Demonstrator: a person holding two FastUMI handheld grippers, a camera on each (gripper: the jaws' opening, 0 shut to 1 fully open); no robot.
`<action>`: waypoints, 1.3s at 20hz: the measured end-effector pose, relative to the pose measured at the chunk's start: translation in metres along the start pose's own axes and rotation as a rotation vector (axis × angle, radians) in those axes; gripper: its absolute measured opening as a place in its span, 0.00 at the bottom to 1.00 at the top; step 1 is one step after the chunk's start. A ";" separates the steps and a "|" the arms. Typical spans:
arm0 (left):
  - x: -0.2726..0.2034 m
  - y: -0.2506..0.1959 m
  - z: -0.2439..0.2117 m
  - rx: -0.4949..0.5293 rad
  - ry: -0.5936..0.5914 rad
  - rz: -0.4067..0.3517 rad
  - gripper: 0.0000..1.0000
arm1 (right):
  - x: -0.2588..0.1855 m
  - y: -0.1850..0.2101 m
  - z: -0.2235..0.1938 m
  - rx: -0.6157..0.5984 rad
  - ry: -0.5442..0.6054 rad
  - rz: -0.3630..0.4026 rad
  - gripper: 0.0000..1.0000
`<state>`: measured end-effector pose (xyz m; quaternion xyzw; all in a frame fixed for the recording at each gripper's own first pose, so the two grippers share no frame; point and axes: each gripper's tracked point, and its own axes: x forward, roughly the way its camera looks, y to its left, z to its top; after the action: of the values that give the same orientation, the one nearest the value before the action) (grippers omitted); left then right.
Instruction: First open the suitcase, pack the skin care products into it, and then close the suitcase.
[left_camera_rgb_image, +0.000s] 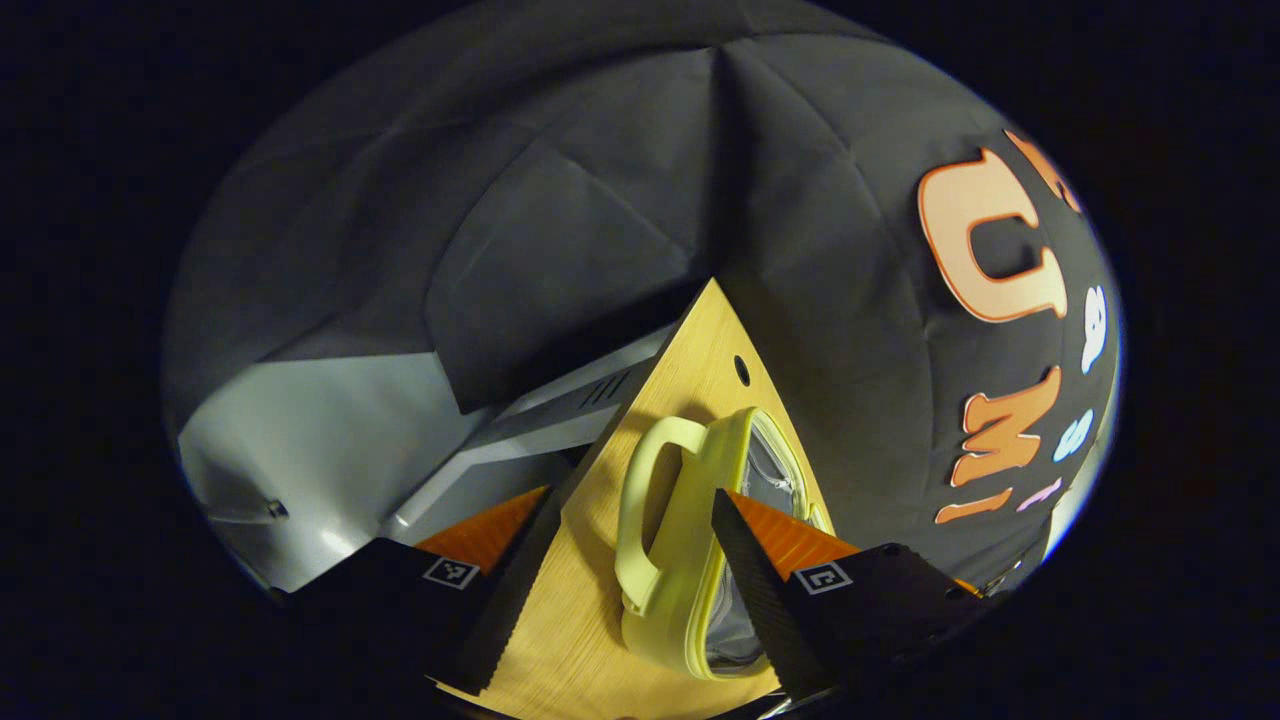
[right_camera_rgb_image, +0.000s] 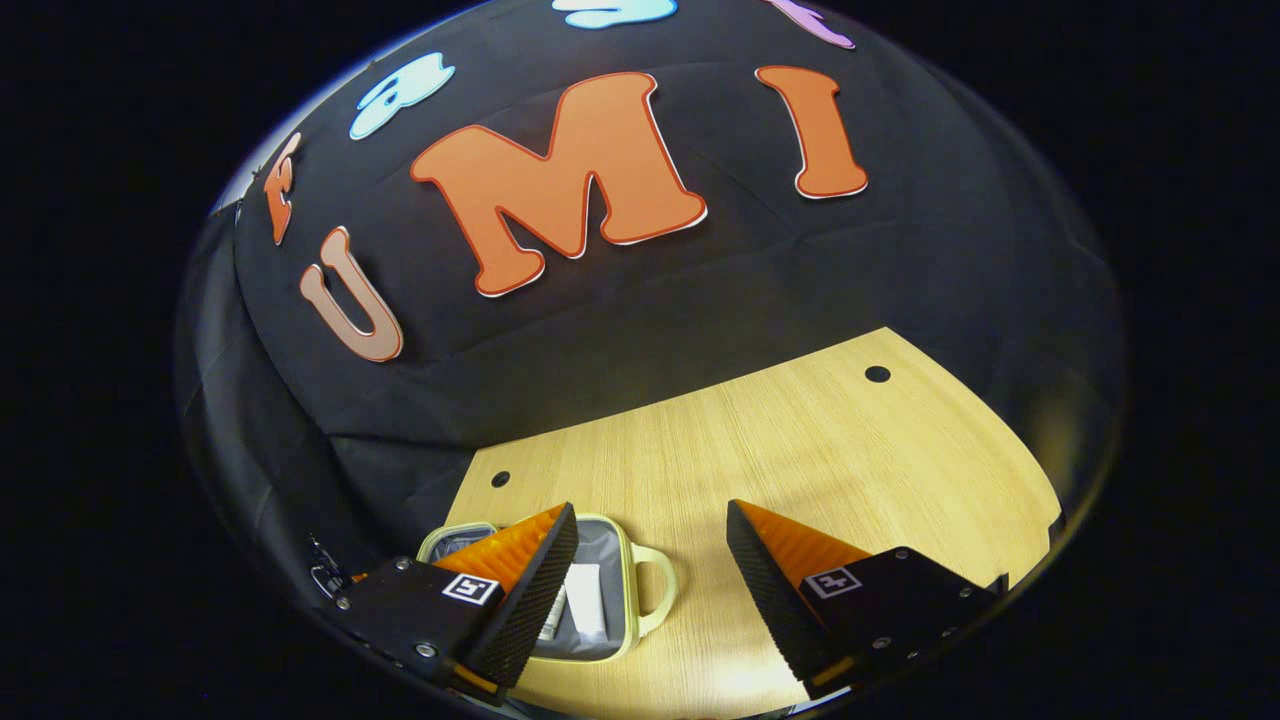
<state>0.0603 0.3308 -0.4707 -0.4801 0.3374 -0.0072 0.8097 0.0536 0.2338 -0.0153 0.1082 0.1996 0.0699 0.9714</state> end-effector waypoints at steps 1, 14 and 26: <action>0.002 0.001 0.002 -0.012 -0.003 -0.003 0.98 | 0.000 0.001 0.001 0.007 0.002 0.004 0.95; -0.010 -0.027 0.012 0.210 -0.012 0.134 0.10 | 0.011 0.001 -0.002 0.013 0.009 0.006 0.95; -0.084 -0.247 0.012 0.529 -0.150 0.082 0.10 | 0.002 -0.054 0.015 0.017 -0.047 0.072 0.95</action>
<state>0.0790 0.2349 -0.2289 -0.2373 0.2822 -0.0266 0.9291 0.0668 0.1790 -0.0160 0.1253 0.1731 0.1005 0.9717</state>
